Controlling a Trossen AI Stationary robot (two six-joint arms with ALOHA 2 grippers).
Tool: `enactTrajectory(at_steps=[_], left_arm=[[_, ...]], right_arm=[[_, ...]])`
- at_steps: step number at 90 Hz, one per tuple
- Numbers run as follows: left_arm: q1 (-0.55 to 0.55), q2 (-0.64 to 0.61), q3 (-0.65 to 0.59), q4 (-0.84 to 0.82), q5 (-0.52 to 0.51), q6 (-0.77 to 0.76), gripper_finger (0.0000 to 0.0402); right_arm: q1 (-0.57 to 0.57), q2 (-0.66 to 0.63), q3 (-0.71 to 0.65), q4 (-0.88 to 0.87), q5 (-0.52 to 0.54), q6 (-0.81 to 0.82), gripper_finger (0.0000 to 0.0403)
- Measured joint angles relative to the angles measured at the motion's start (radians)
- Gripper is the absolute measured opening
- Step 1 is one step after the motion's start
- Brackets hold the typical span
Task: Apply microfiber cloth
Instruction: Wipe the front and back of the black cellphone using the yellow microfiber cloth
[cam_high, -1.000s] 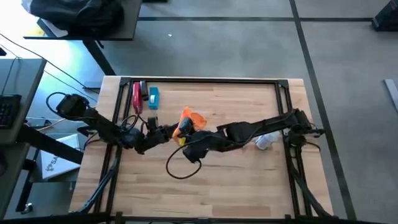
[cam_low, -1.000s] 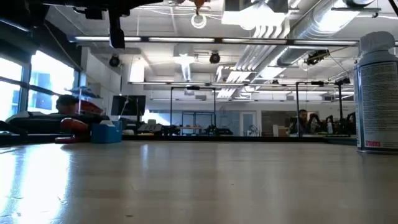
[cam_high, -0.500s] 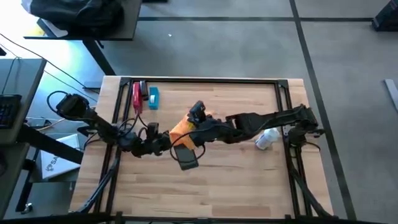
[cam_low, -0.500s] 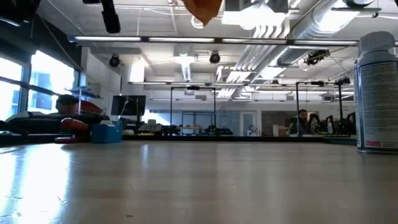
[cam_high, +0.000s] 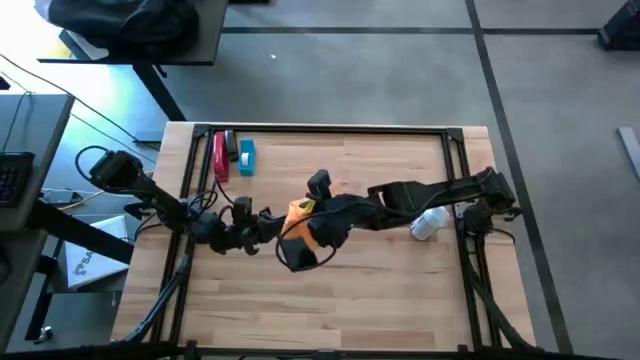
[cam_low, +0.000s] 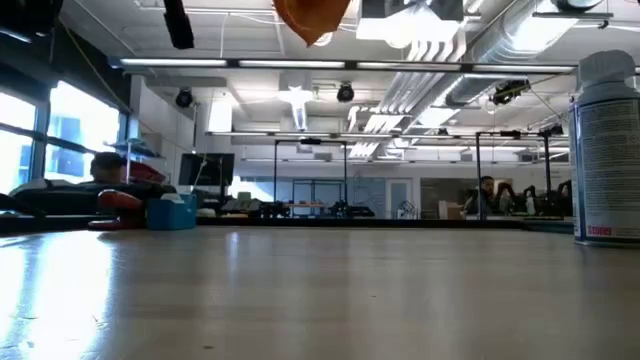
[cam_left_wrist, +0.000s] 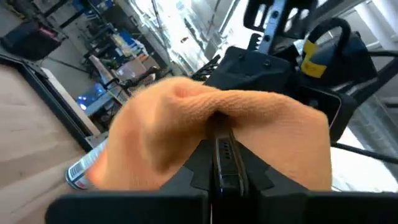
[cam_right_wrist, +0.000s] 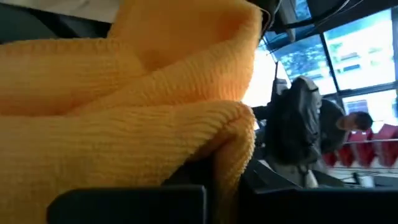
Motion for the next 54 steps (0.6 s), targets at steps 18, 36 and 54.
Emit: enactTrajectory(at_steps=[18,36,54], left_arm=[[0.002,0.0,-0.001,0.05,0.004,0.078,0.0008],[0.004,0.0,-0.001,0.06,-0.013,0.136,0.0008],[0.009,0.0,0.0,0.033,-0.054,0.197,0.0008]], right_arm=[[0.004,0.011,0.001,-0.01,-0.05,0.024,0.0],[0.016,0.011,0.0,-0.027,-0.064,0.046,0.0],[0.036,-0.026,-0.001,0.017,0.082,-0.054,0.0]])
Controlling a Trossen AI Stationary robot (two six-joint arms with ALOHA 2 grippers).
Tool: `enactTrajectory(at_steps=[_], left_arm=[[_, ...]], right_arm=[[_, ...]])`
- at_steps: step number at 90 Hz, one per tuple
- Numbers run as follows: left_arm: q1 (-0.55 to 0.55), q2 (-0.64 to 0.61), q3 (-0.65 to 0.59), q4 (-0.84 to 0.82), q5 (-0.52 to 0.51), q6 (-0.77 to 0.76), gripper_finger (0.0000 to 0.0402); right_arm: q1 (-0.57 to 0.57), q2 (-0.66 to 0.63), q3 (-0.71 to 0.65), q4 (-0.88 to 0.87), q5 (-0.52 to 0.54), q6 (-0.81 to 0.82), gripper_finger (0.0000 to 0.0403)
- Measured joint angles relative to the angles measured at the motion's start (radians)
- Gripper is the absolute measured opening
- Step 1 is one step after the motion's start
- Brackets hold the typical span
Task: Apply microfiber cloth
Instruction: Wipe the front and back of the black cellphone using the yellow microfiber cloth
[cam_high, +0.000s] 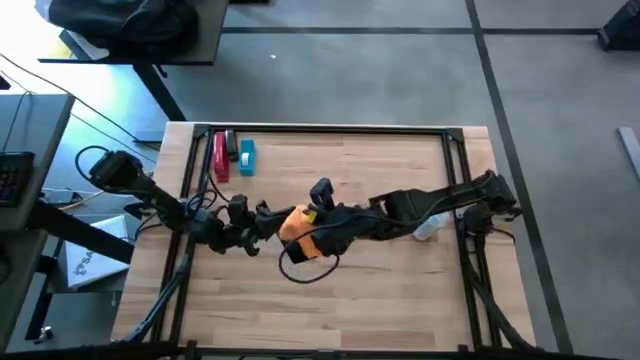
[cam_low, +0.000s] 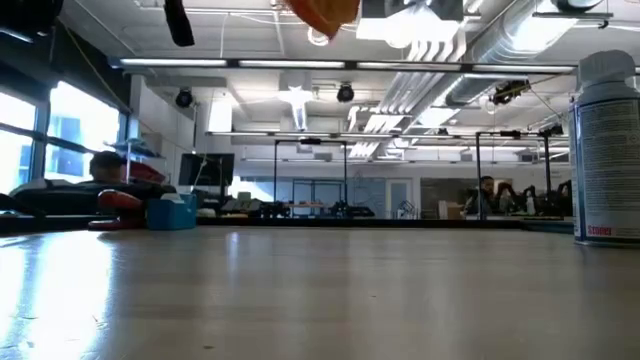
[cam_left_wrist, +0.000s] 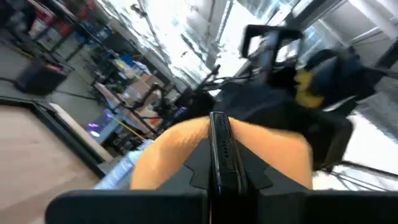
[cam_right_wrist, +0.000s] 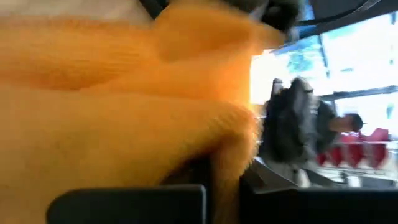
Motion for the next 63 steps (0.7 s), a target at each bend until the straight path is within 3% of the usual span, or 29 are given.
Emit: enactTrajectory(at_steps=[20,63], left_arm=[[0.001,0.0,0.0,-0.017,-0.008,0.059,0.0008],[-0.012,0.001,-0.001,-0.045,0.079,0.135,0.0008]], right_arm=[[-0.005,0.005,0.002,0.052,-0.197,0.034,0.0],[-0.043,0.046,0.001,0.066,-0.13,-0.05,0.0]])
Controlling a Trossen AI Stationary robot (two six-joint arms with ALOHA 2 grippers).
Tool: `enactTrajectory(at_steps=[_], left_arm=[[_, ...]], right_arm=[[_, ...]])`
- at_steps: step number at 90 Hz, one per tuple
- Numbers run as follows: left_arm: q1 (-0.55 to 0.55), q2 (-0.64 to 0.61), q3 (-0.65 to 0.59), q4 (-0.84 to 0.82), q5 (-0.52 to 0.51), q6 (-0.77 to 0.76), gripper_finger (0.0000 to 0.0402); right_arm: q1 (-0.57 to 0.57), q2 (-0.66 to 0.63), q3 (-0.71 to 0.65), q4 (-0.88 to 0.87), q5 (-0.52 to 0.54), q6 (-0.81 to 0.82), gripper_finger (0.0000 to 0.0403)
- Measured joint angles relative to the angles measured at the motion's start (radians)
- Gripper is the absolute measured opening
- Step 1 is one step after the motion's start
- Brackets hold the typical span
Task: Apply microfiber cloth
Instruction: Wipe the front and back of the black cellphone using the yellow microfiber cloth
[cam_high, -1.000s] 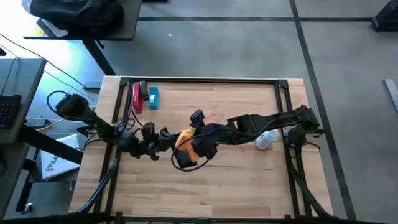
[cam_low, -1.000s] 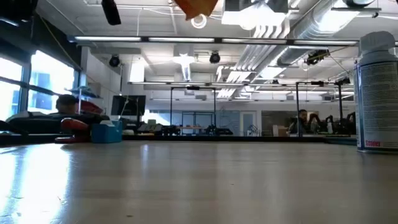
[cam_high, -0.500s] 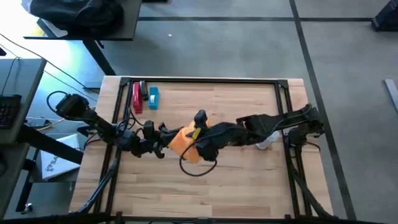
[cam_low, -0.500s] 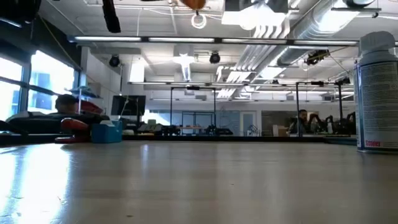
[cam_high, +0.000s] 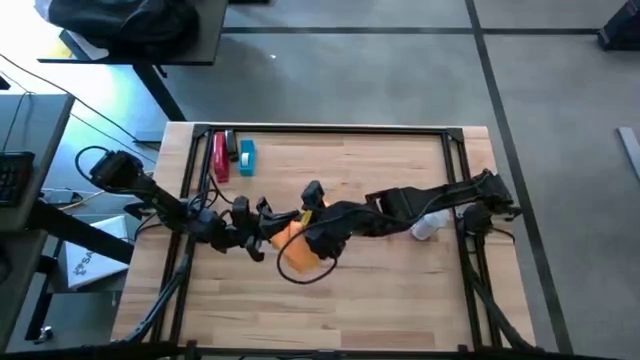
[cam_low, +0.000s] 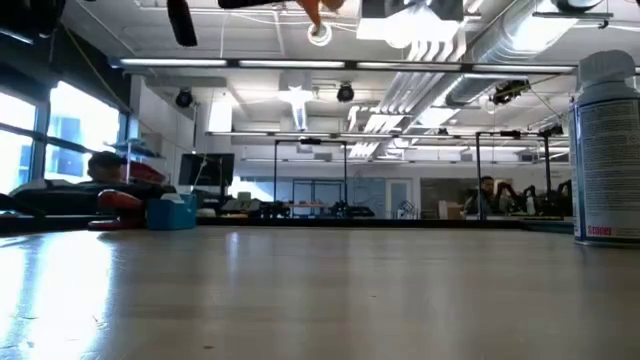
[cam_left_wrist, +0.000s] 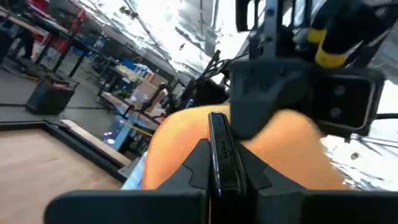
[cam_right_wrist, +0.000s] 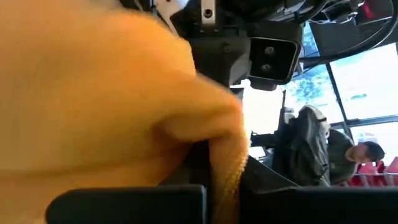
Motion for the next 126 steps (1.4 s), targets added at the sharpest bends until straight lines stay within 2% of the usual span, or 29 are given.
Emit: enactTrajectory(at_steps=[22,52,63,84,95,105,126], left_arm=[[-0.008,0.002,0.0,-0.055,0.052,0.001,0.0008],[-0.009,0.001,0.0,-0.044,-0.009,0.025,0.0008],[-0.008,0.001,0.0,0.001,-0.001,0.054,0.0008],[-0.021,-0.026,-0.002,0.009,-0.026,0.093,0.0008],[-0.052,-0.101,0.0,0.033,-0.044,0.197,0.0008],[-0.085,-0.182,0.0,-0.01,-0.043,0.274,0.0008],[-0.145,-0.337,-0.001,-0.14,-0.045,0.326,0.0008]], right_arm=[[-0.028,0.0,0.0,0.093,0.049,-0.088,0.0],[0.008,-0.002,0.0,0.098,0.019,-0.069,0.0],[0.012,0.002,0.0,0.033,-0.045,0.031,0.0],[0.029,-0.005,0.002,-0.082,-0.054,0.203,0.0],[0.075,-0.007,0.001,-0.175,-0.06,0.255,0.0],[0.108,-0.013,-0.001,-0.266,-0.061,0.342,0.0],[0.135,-0.046,-0.001,-0.433,-0.09,0.635,0.0]])
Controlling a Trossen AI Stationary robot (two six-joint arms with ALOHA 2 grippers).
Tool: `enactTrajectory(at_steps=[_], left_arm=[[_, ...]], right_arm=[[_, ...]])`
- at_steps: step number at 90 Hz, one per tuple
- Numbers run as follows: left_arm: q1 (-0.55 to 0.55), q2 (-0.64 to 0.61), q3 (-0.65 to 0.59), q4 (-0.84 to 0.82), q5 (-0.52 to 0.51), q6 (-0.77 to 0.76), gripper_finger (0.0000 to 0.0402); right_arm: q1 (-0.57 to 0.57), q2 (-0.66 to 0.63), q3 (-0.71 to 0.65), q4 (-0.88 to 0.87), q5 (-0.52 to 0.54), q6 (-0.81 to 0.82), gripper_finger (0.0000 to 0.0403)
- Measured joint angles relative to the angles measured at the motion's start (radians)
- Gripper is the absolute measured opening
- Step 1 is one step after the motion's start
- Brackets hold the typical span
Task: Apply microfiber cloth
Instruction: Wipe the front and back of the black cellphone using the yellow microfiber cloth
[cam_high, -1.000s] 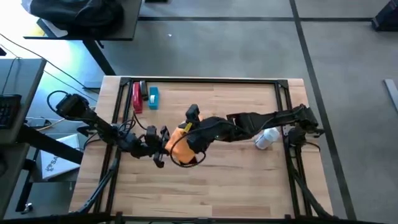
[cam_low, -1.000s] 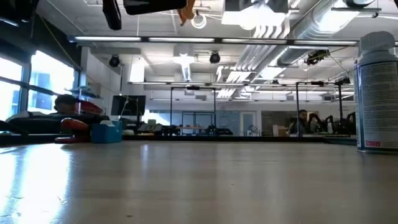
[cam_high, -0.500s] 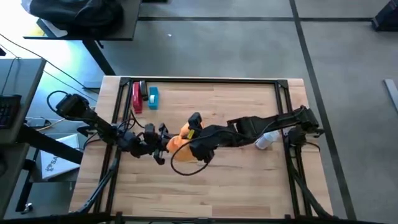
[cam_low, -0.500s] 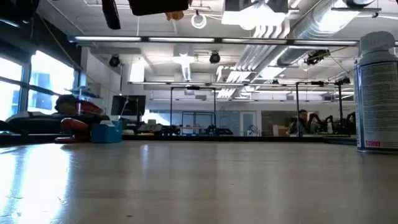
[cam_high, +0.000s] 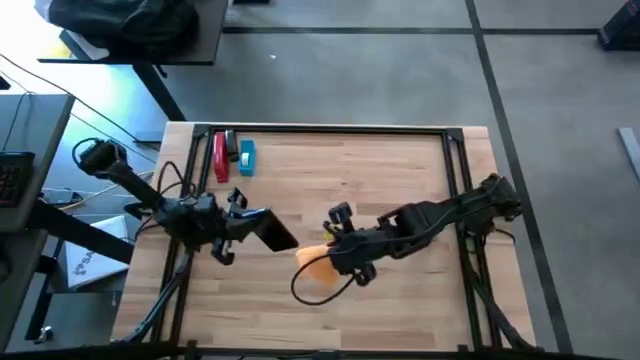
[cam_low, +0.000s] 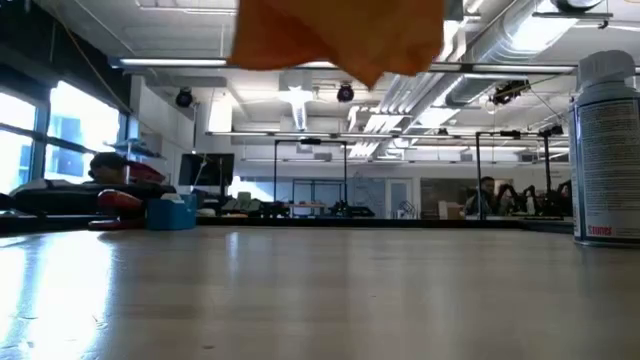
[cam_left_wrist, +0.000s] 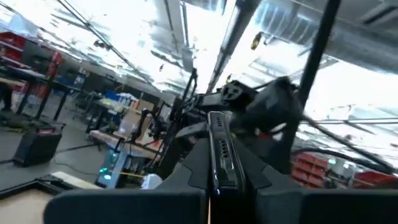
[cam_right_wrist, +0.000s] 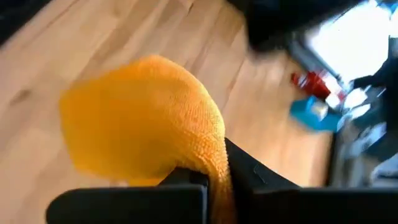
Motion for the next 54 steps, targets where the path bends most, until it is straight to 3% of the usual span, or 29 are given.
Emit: enactTrajectory(at_steps=[21,38,54], left_arm=[[-0.026,-0.153,0.0,-0.274,-0.097,-0.074,0.0008],[-0.026,-0.221,0.0,-0.507,-0.105,-0.228,0.0008],[-0.026,-0.225,0.0,-0.593,-0.106,-0.276,0.0008]], right_arm=[[0.007,0.03,0.0,-0.106,-0.015,0.227,0.0],[0.007,0.114,0.0,-0.097,-0.02,0.278,0.0],[0.0,0.232,0.0,-0.033,-0.032,0.257,0.0]])
